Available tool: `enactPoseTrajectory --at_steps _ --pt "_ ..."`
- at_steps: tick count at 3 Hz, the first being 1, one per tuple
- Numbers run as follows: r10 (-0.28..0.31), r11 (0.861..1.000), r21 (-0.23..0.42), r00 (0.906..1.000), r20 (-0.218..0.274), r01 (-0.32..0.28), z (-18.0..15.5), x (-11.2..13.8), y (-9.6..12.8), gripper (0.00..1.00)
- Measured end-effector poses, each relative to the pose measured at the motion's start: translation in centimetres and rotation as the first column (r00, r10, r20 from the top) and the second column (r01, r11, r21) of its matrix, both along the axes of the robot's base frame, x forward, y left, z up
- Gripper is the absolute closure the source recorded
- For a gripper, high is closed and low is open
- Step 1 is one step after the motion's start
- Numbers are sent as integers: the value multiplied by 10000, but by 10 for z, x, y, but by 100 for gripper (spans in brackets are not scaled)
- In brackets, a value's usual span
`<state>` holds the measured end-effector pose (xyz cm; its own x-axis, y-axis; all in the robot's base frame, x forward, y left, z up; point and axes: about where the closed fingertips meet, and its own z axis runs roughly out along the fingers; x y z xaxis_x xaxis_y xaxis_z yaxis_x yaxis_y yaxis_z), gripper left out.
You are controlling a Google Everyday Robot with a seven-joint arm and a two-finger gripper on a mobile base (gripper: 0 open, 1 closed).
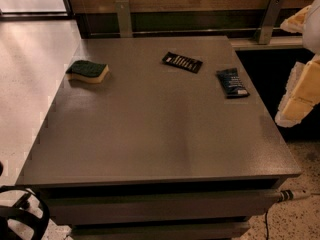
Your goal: Move rxbar blueberry near sponge
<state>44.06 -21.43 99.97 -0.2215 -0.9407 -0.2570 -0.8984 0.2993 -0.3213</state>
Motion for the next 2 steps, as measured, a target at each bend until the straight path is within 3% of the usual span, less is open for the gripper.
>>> enactPoseTrajectory --at_steps 1,2 --pt "-1281 9858 1094 9918 11 1272 -16 6 -19 0" --pt "-3288 9189 2363 9442 167 3158 -33 11 -31 0"
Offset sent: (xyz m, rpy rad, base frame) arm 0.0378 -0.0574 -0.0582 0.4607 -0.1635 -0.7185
